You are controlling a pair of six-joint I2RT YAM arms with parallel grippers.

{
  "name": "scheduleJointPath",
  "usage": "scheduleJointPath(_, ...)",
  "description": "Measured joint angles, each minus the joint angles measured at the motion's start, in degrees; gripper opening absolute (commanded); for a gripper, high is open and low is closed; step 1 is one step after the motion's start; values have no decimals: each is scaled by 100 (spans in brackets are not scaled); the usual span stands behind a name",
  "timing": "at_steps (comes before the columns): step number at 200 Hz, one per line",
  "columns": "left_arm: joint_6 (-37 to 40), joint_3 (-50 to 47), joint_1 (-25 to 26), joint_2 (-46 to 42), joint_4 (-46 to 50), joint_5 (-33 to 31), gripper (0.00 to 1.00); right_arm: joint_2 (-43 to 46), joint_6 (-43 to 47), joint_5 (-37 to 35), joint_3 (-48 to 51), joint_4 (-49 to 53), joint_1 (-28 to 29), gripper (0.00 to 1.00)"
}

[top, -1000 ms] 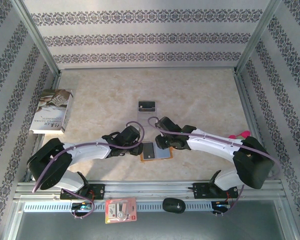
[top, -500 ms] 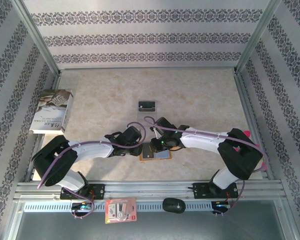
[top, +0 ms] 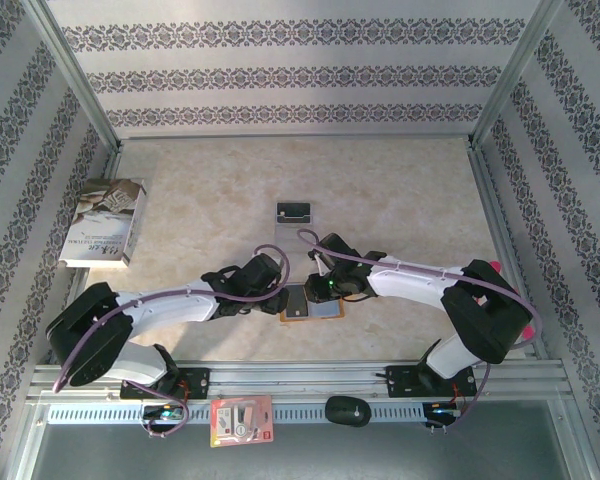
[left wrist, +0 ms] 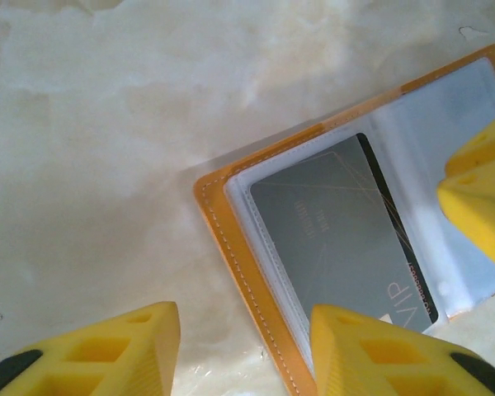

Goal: Take the credit cards out of the card holder

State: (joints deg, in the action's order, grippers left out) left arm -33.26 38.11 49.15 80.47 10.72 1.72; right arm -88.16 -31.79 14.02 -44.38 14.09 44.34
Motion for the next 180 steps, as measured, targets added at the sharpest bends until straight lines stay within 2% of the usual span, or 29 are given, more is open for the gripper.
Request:
scheduleJointPath(47, 4, 85, 68, 610, -26, -55, 40, 4, 0, 4, 13, -33, 0, 20)
scheduleJointPath(180, -24, 26, 68, 627, -87, -133, 37, -149, -260, 684, 181, -614, -151, 21)
